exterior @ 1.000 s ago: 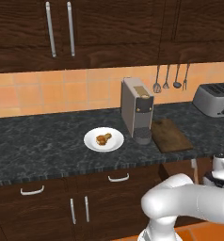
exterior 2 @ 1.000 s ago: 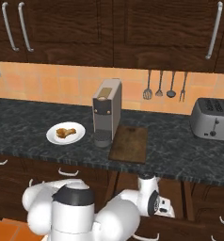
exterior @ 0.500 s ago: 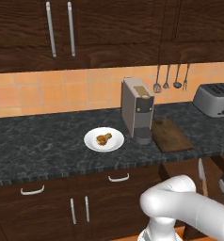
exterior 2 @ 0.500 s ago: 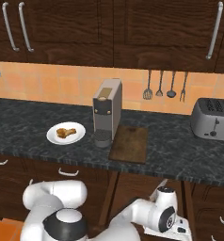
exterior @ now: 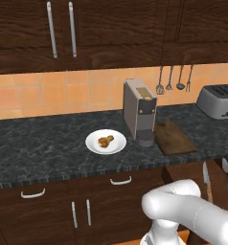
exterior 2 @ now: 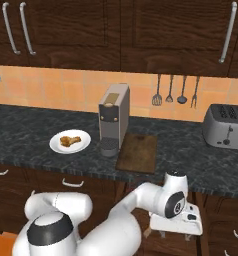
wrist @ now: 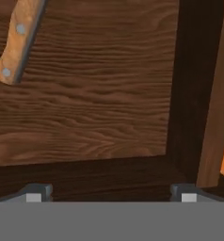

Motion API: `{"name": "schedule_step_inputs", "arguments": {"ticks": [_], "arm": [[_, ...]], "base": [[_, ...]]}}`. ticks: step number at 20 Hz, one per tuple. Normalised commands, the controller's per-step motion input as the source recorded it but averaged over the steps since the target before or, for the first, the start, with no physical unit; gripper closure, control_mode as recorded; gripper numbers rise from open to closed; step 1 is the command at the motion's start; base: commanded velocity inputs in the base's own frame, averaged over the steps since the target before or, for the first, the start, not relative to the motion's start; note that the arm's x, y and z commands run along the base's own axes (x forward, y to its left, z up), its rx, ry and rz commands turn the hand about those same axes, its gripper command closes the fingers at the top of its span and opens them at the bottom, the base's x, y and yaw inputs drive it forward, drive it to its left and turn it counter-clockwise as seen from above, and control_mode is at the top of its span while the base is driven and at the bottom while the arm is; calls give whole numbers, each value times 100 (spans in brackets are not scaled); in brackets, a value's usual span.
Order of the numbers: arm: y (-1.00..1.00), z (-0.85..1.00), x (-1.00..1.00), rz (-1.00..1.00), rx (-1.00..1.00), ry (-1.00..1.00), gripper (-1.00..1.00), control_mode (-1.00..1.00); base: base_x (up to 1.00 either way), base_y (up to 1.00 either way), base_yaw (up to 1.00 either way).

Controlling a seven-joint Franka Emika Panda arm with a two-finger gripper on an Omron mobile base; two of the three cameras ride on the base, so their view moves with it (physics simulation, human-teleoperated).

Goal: Pick up the knife from the drawer and place it on the cutting board. Then place the meat from the plate to the cutting board.

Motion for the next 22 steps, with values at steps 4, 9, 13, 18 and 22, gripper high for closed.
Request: {"name": "schedule_step_inputs", "arguments": {"ticks": [4,9,13,18,22], "arm": [[49,10,71,-5,9,-12,-100,-100],[19,-43,37,-10,11,-29,-100,-100],[0,-57,1,-17,5,-43,-100,-100],[2,-8,26,-13,0,-8,-100,-100],[4,-8,61,-9,0,1,-100,-100]], "base": [[0,0,0],[0,0,0],[0,0,0],[0,0,0],[0,0,0]]}}
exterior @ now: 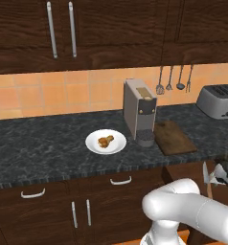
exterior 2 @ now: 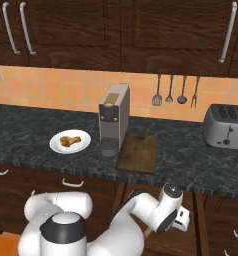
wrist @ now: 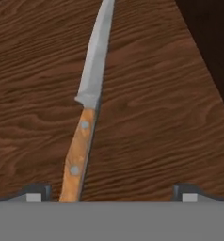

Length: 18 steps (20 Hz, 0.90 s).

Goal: Pick up the knife from the drawer and place it on the cutting board. Then place the meat from the plate to the cutting board.

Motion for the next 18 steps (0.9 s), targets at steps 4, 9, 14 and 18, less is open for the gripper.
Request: {"name": "schedule_step_inputs", "arguments": {"ticks": [4,9,14,18], "arm": [[8,-36,49,-2,0,0,-100,-100],[12,-47,33,0,0,0,-100,-100],[1,-42,25,0,0,4,-100,-100],[0,-64,11,0,0,8,100,-100]], "base": [[0,0,0],[0,0,0],[0,0,0],[0,0,0]]}}
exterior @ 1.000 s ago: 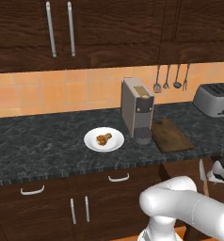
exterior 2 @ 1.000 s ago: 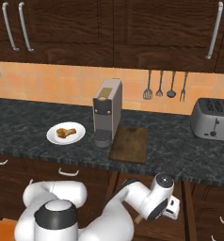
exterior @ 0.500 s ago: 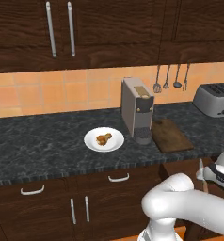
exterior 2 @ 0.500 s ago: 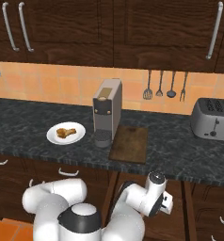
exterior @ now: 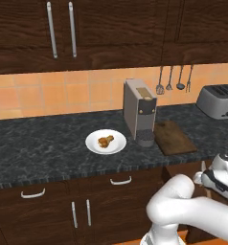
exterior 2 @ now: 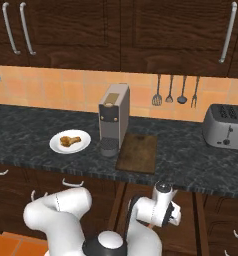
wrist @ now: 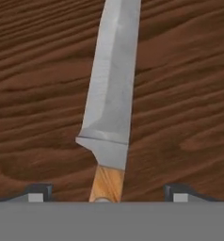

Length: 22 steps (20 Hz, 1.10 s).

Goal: Pick up the knife from the drawer and place it on the cutting board. Then place the meat from the plate to the cutting board.

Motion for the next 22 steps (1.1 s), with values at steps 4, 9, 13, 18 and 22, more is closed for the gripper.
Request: {"name": "schedule_step_inputs", "arguments": {"ticks": [4,9,13,18,22], "arm": [[0,-91,-6,0,-2,10,100,-100],[-40,-11,-94,1,5,9,100,-100],[-50,-5,-100,5,6,1,100,-100],[-19,36,-59,3,8,-1,100,-100],[-21,96,-68,0,13,12,100,-100]], "base": [[0,0,0],[0,0,0],[0,0,0],[0,0,0],[0,0,0]]}}
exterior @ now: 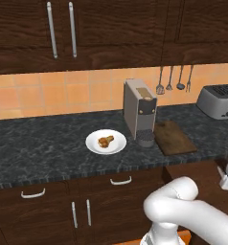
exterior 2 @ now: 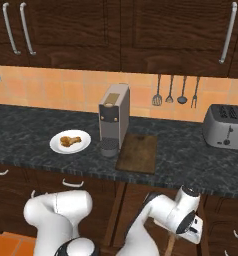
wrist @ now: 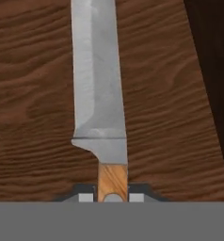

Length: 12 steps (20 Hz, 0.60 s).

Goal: Pick up the knife from the drawer and place it on the cutting board. Then place the meat from the plate to the cutting board.

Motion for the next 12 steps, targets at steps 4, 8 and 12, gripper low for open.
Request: {"name": "schedule_step_inputs", "arguments": {"ticks": [4,8,12], "arm": [[-14,100,-37,1,8,16,100,-100],[-7,100,-16,0,2,-9,100,-100],[3,86,38,1,0,-24,100,-100]], "base": [[0,0,0],[0,0,0],[0,0,0]]}}
